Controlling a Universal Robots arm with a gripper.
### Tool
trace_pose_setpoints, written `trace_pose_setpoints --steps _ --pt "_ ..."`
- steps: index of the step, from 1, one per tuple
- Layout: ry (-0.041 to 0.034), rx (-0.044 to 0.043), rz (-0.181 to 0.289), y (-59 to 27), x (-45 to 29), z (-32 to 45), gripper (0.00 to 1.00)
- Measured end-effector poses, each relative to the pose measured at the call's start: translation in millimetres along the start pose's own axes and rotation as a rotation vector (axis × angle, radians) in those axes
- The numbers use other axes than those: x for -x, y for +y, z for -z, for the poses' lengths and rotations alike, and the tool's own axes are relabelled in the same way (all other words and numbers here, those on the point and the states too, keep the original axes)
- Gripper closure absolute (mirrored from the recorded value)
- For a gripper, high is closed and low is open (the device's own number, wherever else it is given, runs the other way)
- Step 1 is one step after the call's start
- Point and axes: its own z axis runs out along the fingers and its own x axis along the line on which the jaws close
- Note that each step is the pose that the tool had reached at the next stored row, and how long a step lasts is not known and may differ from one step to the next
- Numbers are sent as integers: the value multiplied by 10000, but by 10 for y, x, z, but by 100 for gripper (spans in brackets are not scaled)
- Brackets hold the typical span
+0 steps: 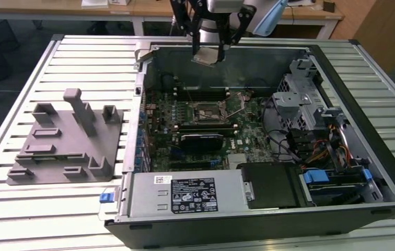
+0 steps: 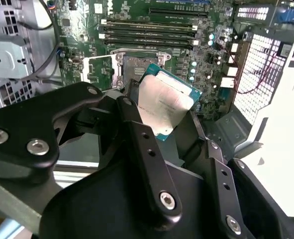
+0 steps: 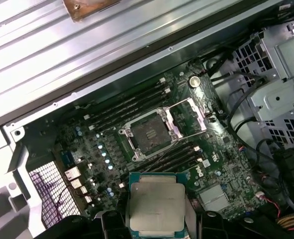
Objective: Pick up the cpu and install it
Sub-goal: 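Place the cpu into insertion slot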
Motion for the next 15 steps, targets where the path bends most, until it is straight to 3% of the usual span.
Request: trace_pose_setpoints --steps 15 --pt "0 -42 -1411 0 0 -8 47"
